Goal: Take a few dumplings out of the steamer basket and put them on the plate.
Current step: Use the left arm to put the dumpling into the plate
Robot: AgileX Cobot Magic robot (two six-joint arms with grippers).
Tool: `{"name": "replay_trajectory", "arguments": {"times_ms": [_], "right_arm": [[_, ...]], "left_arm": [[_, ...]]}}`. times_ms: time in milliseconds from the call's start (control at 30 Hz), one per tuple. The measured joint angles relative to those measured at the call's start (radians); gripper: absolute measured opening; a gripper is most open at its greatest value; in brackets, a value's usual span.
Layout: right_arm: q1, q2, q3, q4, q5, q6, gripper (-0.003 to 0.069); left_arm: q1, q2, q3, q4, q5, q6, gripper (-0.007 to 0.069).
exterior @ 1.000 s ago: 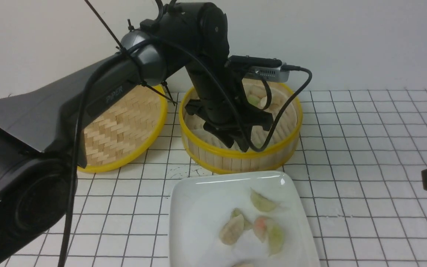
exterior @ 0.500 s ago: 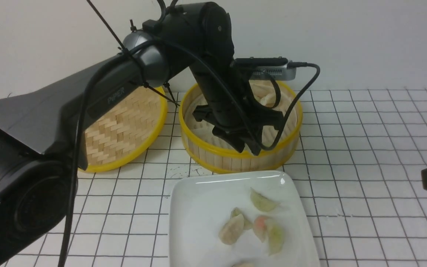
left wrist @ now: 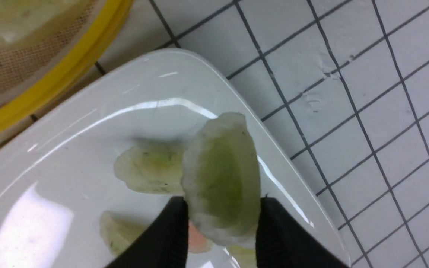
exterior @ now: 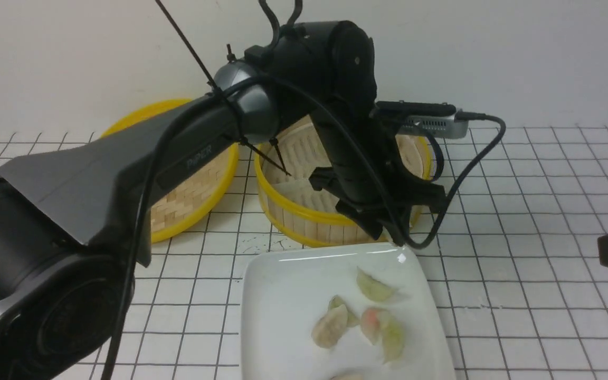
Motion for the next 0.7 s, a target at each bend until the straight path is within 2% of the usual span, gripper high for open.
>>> {"name": "replay_trajectory", "arguments": {"times_ms": [367, 533, 700], "right_arm": [[0.000, 0.000, 0.000, 0.002, 0.000, -0.017, -0.0014], [0.000, 0.000, 0.000, 0.003, 0.000, -0.021, -0.0014], [0.000, 0.000, 0.000, 0.003, 0.000, -0.021, -0.0014]], "left_arm": [[-0.014, 0.003, 0.149, 0.112, -0.009, -0.001, 0.0240], [-0.014, 0.003, 0.149, 0.177, -0.013, -0.011, 0.0302], [-0.014, 0.000, 0.149, 0.214, -0.013, -0.026, 0.0396]]}}
